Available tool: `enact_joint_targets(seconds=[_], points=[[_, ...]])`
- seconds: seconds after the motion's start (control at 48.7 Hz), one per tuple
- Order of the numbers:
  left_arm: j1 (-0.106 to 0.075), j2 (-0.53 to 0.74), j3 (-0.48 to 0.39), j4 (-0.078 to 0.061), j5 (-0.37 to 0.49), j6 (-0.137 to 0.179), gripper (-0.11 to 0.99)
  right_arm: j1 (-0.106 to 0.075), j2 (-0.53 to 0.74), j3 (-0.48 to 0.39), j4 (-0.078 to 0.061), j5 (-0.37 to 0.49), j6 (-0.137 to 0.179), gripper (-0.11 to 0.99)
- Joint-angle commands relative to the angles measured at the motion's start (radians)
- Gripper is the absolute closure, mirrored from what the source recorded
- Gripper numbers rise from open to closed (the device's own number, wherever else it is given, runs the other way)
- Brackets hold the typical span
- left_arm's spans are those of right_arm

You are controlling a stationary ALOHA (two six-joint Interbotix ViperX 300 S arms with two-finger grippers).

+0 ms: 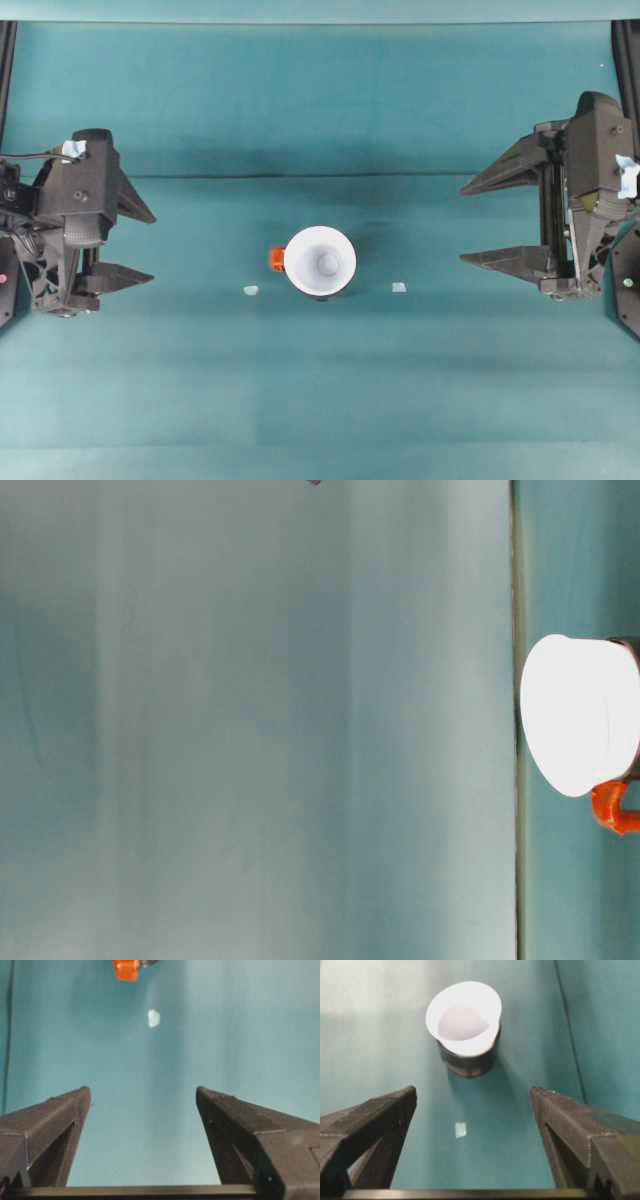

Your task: Put the paper cup into the moved red handle cup holder.

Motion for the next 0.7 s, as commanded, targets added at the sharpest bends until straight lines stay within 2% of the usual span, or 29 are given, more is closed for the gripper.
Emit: enact_joint_targets(seconds=[0.0, 0.677], points=[[-0.003, -0.006, -0.011, 0.002, -0.003, -0.002, -0.05, 0.002, -0.003, -0.009, 0.003, -0.005, 0.009, -0.04], [-0.002, -0.006, -0.009, 0.002, -0.003, 0.002, -0.05, 0.002, -0.003, -0.002, 0.003, -0.002, 0.008, -0.04]])
